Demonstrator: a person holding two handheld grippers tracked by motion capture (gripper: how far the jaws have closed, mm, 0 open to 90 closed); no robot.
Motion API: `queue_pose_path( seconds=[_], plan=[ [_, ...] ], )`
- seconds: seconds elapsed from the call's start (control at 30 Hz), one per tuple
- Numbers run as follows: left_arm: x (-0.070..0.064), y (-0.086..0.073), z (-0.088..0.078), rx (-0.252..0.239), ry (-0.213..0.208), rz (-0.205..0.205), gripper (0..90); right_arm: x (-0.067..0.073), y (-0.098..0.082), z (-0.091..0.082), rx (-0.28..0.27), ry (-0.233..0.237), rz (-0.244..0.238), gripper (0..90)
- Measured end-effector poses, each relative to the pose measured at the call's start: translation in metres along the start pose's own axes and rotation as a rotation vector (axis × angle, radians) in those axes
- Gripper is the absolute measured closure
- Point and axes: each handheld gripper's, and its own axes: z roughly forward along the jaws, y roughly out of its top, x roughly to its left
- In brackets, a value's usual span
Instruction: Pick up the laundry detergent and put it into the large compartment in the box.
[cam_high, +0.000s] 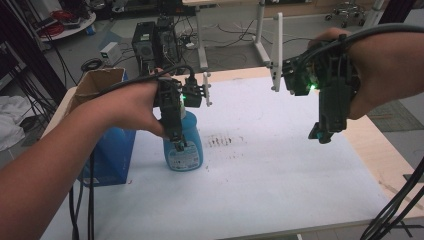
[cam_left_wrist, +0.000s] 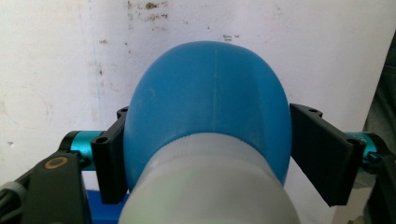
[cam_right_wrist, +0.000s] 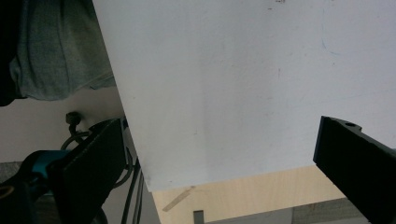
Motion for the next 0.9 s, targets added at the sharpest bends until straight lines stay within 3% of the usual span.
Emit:
queue_pose_path(
  seconds=[0.9],
  plan=[
    [0.0022,0.0006,0.0000,0.009,0.022,-0.008,33.3,0.0005,-0.0013,0.0021,0.002,-0.001,-0.001,1.8]
  ],
)
